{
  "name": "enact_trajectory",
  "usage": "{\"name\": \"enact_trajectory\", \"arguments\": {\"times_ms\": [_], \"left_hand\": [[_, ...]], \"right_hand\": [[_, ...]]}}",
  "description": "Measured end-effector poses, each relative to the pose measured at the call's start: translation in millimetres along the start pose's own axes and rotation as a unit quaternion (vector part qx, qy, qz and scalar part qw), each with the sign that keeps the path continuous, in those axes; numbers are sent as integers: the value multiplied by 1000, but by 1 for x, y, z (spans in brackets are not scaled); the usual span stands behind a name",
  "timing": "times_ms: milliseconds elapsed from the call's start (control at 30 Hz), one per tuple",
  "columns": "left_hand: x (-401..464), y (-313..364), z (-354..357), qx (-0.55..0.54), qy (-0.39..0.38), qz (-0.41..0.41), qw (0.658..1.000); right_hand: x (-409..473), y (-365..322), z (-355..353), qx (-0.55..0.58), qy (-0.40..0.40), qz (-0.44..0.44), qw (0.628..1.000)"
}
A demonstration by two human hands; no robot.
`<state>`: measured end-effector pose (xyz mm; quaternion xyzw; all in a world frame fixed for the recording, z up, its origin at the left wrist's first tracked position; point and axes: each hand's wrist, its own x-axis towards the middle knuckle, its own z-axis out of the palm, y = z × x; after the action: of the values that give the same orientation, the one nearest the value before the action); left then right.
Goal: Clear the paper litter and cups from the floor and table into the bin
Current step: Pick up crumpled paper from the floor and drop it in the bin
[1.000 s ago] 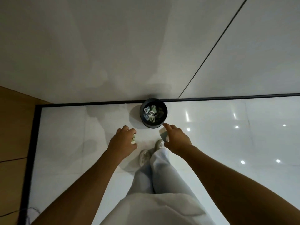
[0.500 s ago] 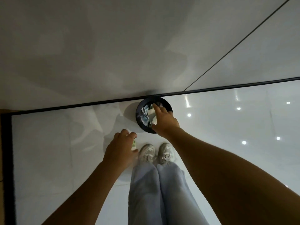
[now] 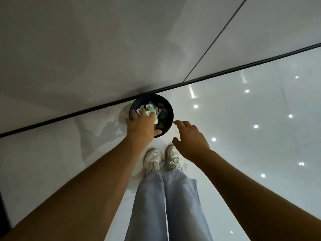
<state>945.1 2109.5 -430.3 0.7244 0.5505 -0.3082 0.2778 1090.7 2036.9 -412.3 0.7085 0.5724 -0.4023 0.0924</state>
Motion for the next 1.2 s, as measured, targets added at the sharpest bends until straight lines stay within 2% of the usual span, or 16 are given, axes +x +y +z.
{"name": "enact_trajectory", "arguments": {"times_ms": [67,200,333,600,833,1100,1200], "left_hand": [[-7,5,-3,57,26,22,998],[-44,21,-16,30,82,93,992],[-95,47,-35,29,96,146,984],[-195,137,-82,118,77,230,963],[-268,272,-99,196,53,317,926],[-331,473,-47,254,59,403,877],[-354,550,-23,277,66,447,848]], "right_hand": [[-9,5,-2,7,-1,18,1000],[-41,7,-15,21,-13,62,998],[-91,11,-40,43,22,97,994],[-208,49,-92,78,102,180,975],[-320,130,-114,156,165,267,937],[-438,293,-117,217,222,362,879],[-485,357,-116,238,249,390,854]]}}
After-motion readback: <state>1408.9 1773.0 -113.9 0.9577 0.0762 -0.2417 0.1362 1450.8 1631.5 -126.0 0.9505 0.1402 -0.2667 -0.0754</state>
